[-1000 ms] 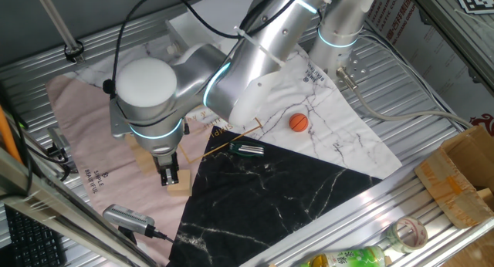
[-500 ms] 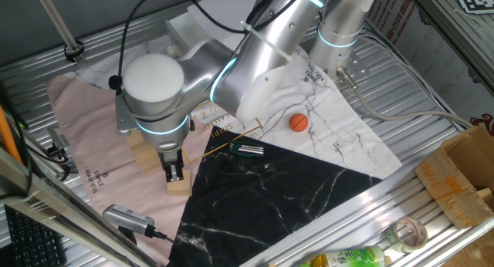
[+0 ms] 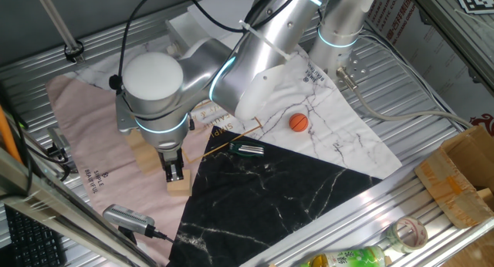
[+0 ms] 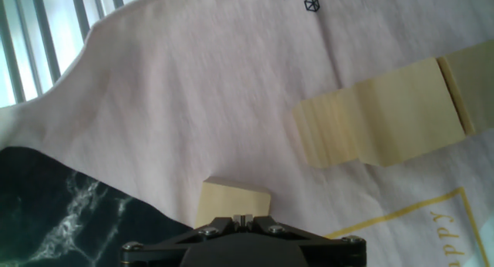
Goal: Stack the blocks into a pyramid shape
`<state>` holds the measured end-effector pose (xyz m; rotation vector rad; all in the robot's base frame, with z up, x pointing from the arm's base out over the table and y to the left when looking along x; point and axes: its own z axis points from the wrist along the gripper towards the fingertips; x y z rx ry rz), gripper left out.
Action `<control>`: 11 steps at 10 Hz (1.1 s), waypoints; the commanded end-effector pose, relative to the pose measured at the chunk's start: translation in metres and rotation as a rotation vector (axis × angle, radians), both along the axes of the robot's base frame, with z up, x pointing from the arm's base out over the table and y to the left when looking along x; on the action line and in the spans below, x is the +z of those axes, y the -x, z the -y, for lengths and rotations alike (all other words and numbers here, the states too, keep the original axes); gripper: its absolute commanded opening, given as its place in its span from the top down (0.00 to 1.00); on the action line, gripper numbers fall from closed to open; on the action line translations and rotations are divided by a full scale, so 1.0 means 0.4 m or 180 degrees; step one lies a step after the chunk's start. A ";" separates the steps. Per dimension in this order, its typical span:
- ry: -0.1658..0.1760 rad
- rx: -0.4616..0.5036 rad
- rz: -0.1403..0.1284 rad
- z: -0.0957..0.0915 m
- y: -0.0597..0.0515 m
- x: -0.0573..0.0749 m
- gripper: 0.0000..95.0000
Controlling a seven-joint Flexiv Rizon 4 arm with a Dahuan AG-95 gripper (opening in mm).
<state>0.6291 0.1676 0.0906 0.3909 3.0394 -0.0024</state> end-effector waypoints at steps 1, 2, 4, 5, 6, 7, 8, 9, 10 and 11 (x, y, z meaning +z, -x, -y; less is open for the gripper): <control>0.0026 -0.0002 0.0002 0.001 0.002 0.002 1.00; 0.0043 -0.0002 0.0005 0.001 0.002 0.002 1.00; 0.0039 -0.0001 0.0037 0.001 0.002 0.001 1.00; 0.0036 -0.0001 0.0037 0.000 0.002 0.001 0.80; 0.0022 -0.0001 0.0037 0.001 0.002 0.000 0.60; 0.0020 -0.0001 0.0049 0.001 0.002 0.000 0.40; 0.0013 -0.0001 0.0051 0.001 0.002 0.000 0.40; 0.0011 -0.0001 0.0050 0.001 0.002 0.000 0.20; 0.0010 0.0008 0.0047 0.002 0.001 -0.002 0.20; 0.0002 0.0010 0.0044 0.003 0.000 -0.004 0.00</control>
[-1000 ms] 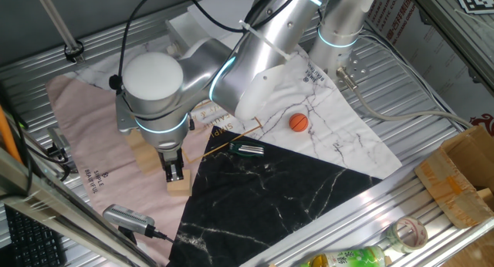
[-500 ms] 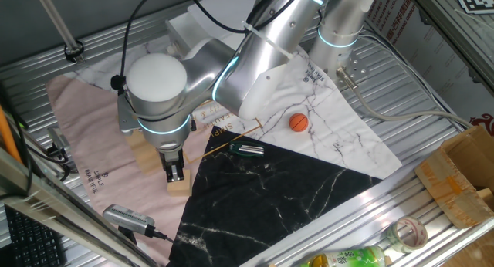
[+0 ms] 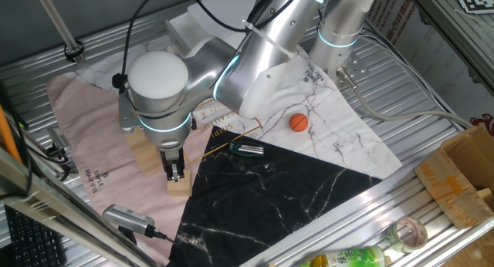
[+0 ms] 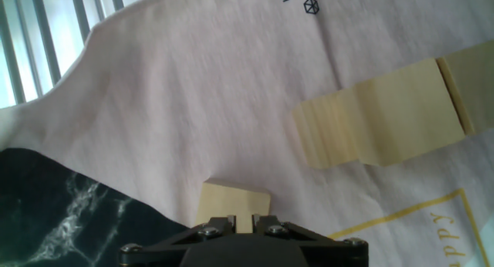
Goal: Stack the blocks into a pyramid shape
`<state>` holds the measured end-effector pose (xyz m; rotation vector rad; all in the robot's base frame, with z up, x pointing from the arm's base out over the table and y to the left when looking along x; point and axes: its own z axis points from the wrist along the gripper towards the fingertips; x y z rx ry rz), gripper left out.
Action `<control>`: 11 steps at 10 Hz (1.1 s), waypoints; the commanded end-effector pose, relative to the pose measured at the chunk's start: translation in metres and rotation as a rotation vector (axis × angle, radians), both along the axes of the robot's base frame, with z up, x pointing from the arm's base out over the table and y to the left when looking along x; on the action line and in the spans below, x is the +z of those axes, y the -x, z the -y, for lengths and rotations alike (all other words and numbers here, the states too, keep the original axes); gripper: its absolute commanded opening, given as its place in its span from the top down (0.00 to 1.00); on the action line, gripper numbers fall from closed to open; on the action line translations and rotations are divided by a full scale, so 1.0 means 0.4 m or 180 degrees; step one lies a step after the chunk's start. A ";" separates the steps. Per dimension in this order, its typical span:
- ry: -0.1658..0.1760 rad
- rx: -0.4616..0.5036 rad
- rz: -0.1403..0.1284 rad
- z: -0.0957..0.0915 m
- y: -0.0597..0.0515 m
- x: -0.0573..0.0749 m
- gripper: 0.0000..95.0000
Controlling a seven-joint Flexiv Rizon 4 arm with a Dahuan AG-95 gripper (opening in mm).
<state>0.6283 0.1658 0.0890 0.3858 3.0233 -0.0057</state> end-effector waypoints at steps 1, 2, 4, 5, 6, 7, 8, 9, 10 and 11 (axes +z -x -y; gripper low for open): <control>-0.0013 0.0015 -0.0019 0.000 -0.005 -0.004 0.00; -0.0030 0.0011 -0.0028 0.000 -0.006 -0.005 0.00; -0.0033 -0.0006 -0.0024 0.003 -0.011 -0.013 0.00; -0.0035 -0.0007 -0.0027 0.005 -0.015 -0.018 0.00; -0.0041 -0.0007 -0.0023 0.006 -0.018 -0.024 0.00; -0.0040 -0.0007 -0.0024 0.005 -0.022 -0.030 0.00; -0.0034 -0.0007 -0.0032 0.002 -0.023 -0.035 0.00; -0.0028 -0.0008 -0.0038 -0.003 -0.024 -0.041 0.00; -0.0034 -0.0007 -0.0037 -0.006 -0.025 -0.044 0.00; -0.0031 -0.0008 -0.0042 -0.011 -0.026 -0.050 0.00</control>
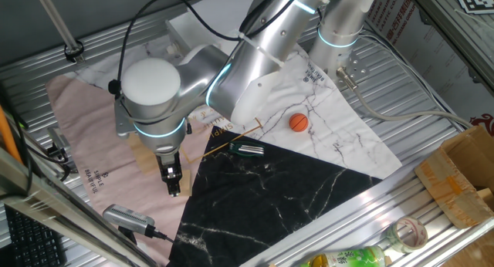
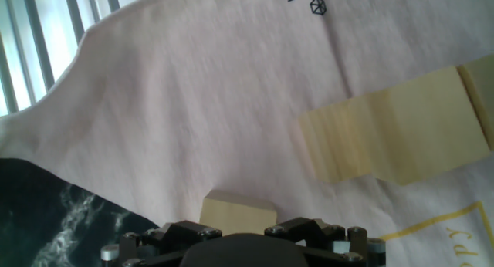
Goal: Stack the blocks into a pyramid shape
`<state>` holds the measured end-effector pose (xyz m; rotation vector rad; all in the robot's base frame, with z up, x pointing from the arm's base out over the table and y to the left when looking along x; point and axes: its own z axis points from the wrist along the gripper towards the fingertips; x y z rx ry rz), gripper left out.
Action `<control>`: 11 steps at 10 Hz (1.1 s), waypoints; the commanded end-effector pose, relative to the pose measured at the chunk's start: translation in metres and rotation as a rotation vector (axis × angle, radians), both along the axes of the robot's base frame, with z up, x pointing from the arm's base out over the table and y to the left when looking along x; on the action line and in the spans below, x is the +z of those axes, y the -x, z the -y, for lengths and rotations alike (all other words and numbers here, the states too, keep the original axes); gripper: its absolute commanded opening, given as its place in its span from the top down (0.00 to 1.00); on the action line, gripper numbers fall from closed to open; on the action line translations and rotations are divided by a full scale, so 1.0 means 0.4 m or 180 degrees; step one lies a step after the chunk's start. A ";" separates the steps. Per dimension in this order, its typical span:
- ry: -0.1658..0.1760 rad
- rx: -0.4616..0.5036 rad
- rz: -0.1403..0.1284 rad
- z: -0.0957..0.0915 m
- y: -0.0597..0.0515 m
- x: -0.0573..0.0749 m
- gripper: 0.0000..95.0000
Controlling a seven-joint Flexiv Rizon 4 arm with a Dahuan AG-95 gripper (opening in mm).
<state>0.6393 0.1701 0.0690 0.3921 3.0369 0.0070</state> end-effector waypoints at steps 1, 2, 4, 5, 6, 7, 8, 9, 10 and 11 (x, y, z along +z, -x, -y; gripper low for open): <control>-0.0002 0.0001 -0.0009 -0.002 0.000 -0.005 0.00; 0.0001 0.0001 -0.0019 -0.003 0.000 -0.010 0.00; -0.0003 0.0001 -0.0026 -0.001 0.002 -0.018 0.00; -0.0003 0.0001 -0.0023 -0.003 0.006 -0.024 0.00; 0.0001 0.0001 -0.0023 -0.004 0.009 -0.028 0.00; 0.0000 0.0001 -0.0017 -0.007 0.015 -0.037 0.00; -0.0002 0.0001 -0.0013 -0.008 0.018 -0.042 0.00; -0.0014 0.0001 -0.0013 -0.007 0.023 -0.051 0.00; -0.0015 0.0001 -0.0014 -0.005 0.026 -0.055 0.00; -0.0020 0.0001 -0.0021 -0.005 0.028 -0.057 0.00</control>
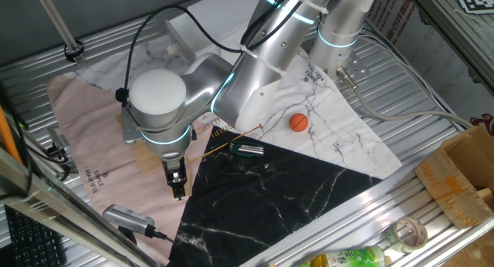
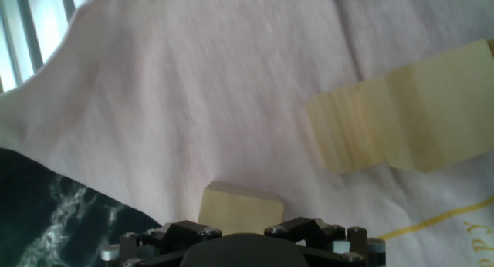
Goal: Stack the blocks into a pyramid shape
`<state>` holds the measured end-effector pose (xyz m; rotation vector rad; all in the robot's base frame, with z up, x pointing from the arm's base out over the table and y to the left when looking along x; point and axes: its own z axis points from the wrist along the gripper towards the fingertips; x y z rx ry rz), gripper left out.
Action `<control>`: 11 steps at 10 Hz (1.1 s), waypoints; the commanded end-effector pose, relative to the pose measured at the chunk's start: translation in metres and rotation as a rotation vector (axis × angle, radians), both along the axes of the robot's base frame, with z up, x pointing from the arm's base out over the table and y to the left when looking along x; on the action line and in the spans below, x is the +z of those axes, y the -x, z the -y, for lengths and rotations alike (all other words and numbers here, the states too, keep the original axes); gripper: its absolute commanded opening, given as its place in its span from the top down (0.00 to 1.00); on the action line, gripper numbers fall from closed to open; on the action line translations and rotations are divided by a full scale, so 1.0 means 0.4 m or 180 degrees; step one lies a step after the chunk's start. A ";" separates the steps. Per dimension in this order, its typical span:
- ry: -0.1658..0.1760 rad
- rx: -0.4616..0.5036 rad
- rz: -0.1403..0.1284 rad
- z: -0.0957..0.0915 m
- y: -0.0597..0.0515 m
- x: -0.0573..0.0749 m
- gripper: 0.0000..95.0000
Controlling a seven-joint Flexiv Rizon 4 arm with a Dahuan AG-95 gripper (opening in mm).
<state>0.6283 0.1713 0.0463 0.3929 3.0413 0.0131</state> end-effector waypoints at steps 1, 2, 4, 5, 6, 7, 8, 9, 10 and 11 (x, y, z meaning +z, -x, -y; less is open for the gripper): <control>-0.0004 0.0001 -0.0009 -0.004 0.000 -0.002 0.00; -0.0002 0.0001 -0.0005 -0.006 0.000 -0.004 0.00; -0.0003 0.0001 -0.0005 -0.008 -0.001 -0.010 0.00; -0.0006 0.0001 -0.0006 -0.009 -0.002 -0.015 0.00; -0.0010 0.0001 -0.0010 -0.011 -0.003 -0.020 0.00; -0.0006 0.0001 -0.0012 -0.012 -0.004 -0.024 0.00; -0.0007 0.0001 -0.0012 -0.013 -0.005 -0.027 0.00; -0.0007 0.0001 -0.0012 -0.014 -0.005 -0.027 0.00; -0.0007 0.0001 -0.0012 -0.015 -0.006 -0.030 0.00; -0.0004 0.0001 -0.0017 -0.015 -0.006 -0.032 0.20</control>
